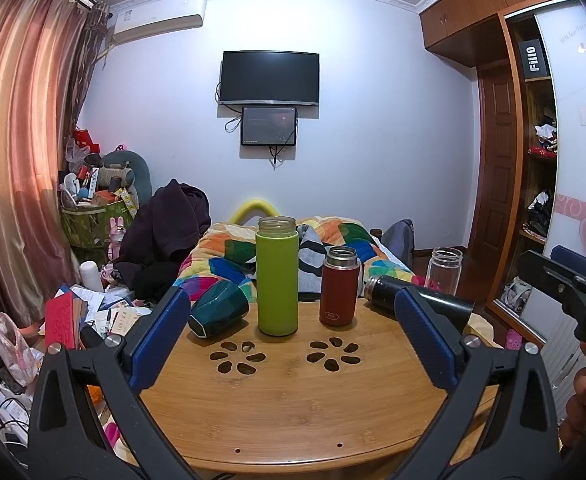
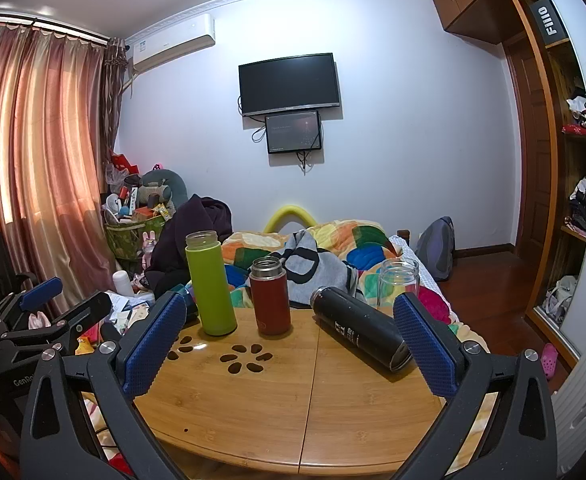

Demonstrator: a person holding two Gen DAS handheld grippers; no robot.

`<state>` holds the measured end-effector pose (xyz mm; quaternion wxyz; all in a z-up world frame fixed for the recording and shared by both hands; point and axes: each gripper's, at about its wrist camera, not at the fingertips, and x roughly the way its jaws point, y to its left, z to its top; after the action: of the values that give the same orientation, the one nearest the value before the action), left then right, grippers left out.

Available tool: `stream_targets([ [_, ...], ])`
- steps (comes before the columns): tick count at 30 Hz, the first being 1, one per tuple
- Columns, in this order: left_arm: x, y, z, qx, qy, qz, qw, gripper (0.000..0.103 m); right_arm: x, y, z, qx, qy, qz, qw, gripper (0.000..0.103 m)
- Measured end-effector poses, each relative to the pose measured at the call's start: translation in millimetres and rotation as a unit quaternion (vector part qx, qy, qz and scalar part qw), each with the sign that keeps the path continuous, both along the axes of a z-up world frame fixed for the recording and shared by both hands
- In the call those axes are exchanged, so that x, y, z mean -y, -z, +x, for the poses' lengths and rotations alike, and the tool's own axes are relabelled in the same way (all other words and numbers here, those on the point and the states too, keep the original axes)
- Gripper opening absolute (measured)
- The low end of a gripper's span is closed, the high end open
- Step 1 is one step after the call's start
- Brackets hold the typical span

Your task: Flip cup upside down

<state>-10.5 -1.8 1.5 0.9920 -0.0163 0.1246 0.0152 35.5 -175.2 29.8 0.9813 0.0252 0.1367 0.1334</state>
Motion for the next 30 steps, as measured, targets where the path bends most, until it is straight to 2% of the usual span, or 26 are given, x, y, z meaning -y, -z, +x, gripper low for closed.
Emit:
stream_targets([
  [30,1.2,0.5,0.0,-0.002,0.001,-0.001,1.0000,0.103,-1.5,1.5,-0.9,0.000,-0.001,-0.001,1.000,0.103],
])
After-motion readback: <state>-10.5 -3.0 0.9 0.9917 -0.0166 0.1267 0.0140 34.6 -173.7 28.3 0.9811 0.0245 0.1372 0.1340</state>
